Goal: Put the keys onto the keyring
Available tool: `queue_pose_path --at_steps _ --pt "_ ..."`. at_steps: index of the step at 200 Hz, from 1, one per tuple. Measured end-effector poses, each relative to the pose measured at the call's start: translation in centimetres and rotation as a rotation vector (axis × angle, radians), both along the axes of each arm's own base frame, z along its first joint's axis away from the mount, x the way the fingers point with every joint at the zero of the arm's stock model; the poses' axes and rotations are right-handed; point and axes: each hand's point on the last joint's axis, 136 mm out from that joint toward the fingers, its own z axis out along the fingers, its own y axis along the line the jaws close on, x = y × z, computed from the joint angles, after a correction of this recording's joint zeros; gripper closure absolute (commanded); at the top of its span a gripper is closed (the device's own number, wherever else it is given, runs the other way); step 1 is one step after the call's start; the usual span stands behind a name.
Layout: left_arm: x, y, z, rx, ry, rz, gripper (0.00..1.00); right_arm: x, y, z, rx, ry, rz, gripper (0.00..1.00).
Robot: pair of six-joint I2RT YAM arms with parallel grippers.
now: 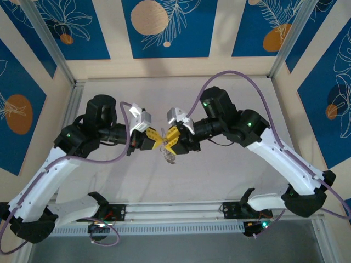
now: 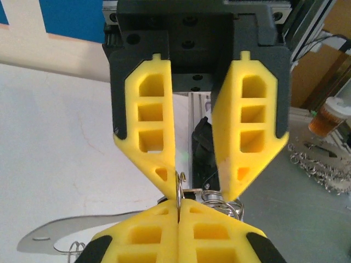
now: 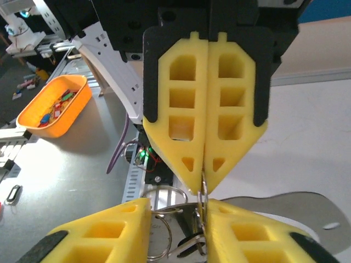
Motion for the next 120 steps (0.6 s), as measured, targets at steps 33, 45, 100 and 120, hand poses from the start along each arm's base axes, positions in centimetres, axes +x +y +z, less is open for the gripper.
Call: queue_pose_path --at_steps 33,45,100,120 --pt "0.0 -0.4 0.8 -0.068 0.009 0.000 1.00 0.7 -0.4 0.6 0.048 0.003 -0.040 0.87" --pt "-0.1 -0.4 1.3 -0.093 0.009 -0.002 1.00 0.8 -0.3 0.8 0.063 0.005 -0.045 0.88" --pt "-0.3 -0.7 2.2 -0.182 0.030 -0.015 1.00 0.6 -0.3 1.6 0.109 0.012 -0.030 0.99" --pt "-0.3 -0.9 2.5 -0.214 0.039 -0.022 1.00 0.7 -0.5 1.9 0.124 0.002 -0.036 1.00"
